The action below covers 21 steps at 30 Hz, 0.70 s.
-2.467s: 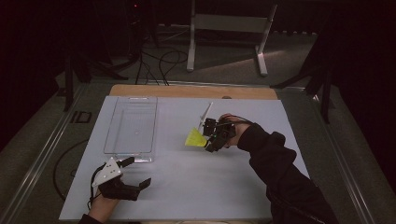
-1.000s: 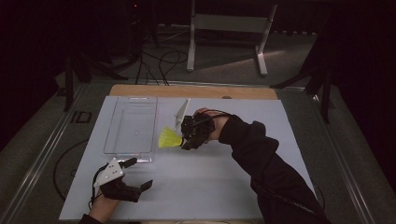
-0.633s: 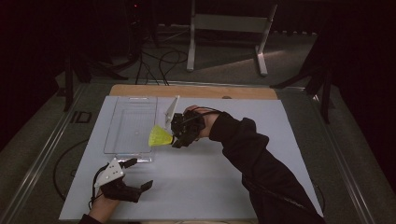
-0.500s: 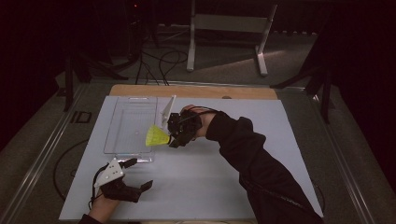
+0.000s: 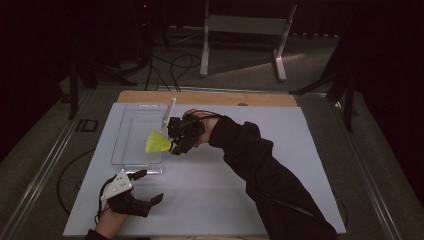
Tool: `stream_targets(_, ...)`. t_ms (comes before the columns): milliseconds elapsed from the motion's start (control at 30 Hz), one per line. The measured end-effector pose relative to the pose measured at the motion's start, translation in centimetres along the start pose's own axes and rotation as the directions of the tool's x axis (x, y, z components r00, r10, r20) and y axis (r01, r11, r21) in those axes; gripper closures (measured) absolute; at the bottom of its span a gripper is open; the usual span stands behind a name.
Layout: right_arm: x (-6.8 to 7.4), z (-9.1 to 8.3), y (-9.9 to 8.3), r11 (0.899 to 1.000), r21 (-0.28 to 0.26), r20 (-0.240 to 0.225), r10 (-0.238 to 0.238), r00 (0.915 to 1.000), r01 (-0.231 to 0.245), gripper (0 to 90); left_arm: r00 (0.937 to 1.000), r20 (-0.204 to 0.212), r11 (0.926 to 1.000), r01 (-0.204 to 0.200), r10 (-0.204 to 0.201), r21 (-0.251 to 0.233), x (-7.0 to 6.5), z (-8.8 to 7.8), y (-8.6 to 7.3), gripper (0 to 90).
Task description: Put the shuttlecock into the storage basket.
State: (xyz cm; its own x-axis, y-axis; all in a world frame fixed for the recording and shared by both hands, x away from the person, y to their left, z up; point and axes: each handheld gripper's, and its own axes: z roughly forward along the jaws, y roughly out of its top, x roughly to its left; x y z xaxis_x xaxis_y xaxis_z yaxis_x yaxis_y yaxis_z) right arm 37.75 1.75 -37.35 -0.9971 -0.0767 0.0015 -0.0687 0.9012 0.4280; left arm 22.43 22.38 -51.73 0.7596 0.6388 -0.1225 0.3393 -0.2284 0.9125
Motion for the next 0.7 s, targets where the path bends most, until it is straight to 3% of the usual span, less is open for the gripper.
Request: stream_targets(700,-1.3,1.2,2.9,0.999,-0.037,0.004,-0.018,0.9998,0.018,66.1,1.0,0.005,1.0,0.006,-0.006,-0.003,0.1,-0.1,0.0,0.4)
